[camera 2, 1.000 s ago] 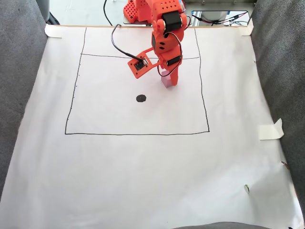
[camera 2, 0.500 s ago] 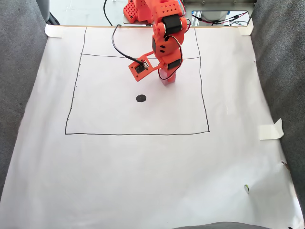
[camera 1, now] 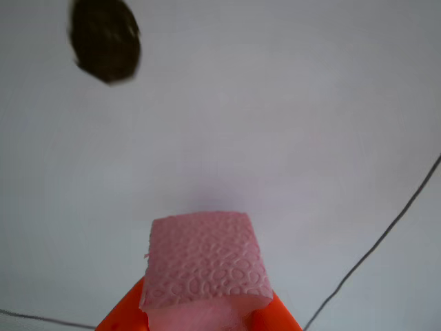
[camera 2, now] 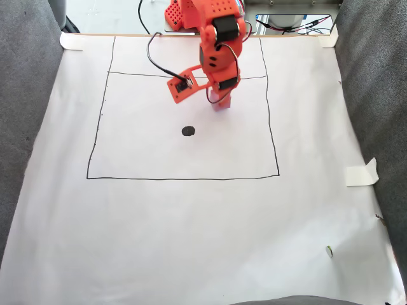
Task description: Grasp the colored block, Place it on the black dot, and then return the arm to the default position.
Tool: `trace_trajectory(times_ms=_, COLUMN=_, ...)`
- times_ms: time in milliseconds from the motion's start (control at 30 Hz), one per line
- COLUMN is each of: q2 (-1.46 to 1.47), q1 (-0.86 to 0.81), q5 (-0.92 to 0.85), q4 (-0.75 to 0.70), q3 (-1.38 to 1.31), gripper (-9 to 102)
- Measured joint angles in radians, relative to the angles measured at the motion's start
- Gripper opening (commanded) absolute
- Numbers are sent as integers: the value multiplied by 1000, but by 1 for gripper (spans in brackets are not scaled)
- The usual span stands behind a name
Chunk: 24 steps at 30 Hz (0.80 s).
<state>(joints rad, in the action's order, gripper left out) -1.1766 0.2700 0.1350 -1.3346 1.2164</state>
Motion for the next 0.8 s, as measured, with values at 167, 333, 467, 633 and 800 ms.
trace_trajectory(times_ms=167, q2=-3, q1=-49, q5=114, q4=-21, q3=-115, gripper=0)
trace_trajectory(times_ms=333, q2=69, q1=-95, q5=199, q4=-74, q3=-273, gripper=0)
trace_trajectory(times_ms=467, q2=109, q1=-141, q5=239, q4=-83, q3=-350, gripper=0)
trace_trajectory(times_ms=633, q2=156, q1=-169, q5=249, q4=-81, q3=-382, gripper=0)
trace_trajectory(times_ms=800, q2=207, q1=-181, q5=261, q4=-67, q3=-393, gripper=0)
